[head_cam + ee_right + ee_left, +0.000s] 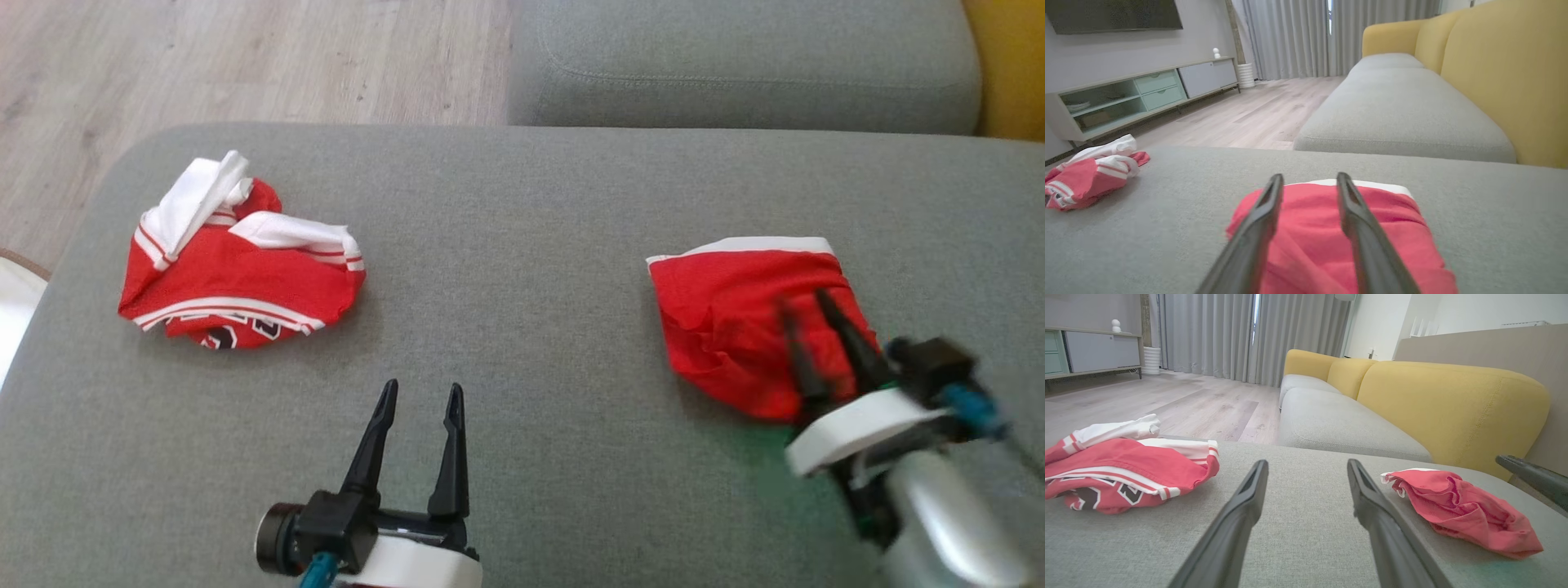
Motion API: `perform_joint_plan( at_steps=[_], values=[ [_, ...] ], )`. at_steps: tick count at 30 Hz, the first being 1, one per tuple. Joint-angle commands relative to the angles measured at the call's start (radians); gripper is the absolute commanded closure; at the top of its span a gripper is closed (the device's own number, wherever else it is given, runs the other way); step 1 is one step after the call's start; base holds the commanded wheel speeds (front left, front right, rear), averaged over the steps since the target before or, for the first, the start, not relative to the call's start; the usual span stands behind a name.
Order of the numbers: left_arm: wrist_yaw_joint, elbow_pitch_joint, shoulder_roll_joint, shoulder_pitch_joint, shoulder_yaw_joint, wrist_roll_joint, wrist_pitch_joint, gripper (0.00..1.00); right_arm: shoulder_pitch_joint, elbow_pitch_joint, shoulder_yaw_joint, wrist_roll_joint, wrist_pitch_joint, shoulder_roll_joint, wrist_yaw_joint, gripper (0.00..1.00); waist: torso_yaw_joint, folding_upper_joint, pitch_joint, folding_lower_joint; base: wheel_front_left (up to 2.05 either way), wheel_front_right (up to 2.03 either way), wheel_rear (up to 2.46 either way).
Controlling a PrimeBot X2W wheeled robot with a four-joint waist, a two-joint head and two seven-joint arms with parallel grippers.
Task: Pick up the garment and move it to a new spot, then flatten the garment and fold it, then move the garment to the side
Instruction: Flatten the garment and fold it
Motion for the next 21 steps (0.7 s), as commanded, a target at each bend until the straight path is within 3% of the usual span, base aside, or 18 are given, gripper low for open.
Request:
perform_joint_plan(
  at_steps=[1, 9, 21],
  values=[
    [-0.003, -0.04, -0.001, -0.036, 0.03, 0.005, -0.005, 0.0, -0.057, -0.029, 0.015, 0.063, 0.025, -0.048, 0.007, 1.0, 0.009, -0.0001, 0.011, 0.0001, 0.0, 0.0, 0.0],
    [-0.001, -0.035, -0.001, -0.051, 0.016, -0.003, -0.005, 0.0, -0.151, 0.084, 0.113, 0.208, 0.082, -0.18, 0.007, 1.0, 0.045, -0.0001, 0.034, 0.0001, 0.0, 0.0, 0.0],
    [0.008, -0.034, -0.001, -0.049, 0.018, -0.009, -0.005, 0.0, -0.08, 0.201, 0.441, 0.362, 0.04, -0.096, 0.007, 1.0, 0.055, -0.0001, 0.024, 0.0001, 0.0, 0.0, 0.0]
  ],
)
